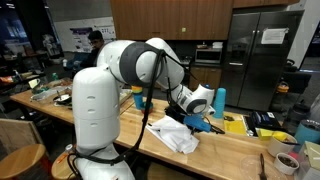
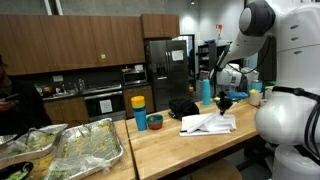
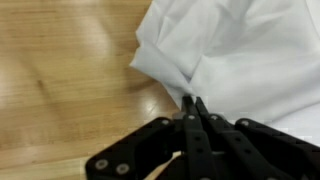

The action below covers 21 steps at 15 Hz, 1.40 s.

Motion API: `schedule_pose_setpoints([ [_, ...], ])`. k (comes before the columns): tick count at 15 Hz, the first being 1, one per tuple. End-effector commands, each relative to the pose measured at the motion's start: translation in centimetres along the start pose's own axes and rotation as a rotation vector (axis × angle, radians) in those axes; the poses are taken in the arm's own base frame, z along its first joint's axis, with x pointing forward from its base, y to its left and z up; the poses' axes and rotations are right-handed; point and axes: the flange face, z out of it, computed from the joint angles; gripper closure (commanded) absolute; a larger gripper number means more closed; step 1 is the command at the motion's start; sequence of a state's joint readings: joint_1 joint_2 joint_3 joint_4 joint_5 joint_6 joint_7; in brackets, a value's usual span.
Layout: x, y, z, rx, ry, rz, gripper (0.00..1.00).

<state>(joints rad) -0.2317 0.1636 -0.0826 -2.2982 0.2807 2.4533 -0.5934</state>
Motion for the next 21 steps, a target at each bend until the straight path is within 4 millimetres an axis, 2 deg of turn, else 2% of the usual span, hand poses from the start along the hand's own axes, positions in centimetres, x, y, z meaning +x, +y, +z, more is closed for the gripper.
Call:
schedule_pose_setpoints([
  [1, 0.7, 2.3, -1.6, 0.021, 0.037, 0.056, 0.99],
  [7, 1.6, 4.5, -3.5, -0.011, 0.086, 0.111, 0.99],
  [12, 2.0, 7.1, -5.1, -0.034, 0.116, 0.168, 0.99],
  [21, 1.9, 11.8, -5.7, -0.060, 0.140, 0.282, 0.99],
])
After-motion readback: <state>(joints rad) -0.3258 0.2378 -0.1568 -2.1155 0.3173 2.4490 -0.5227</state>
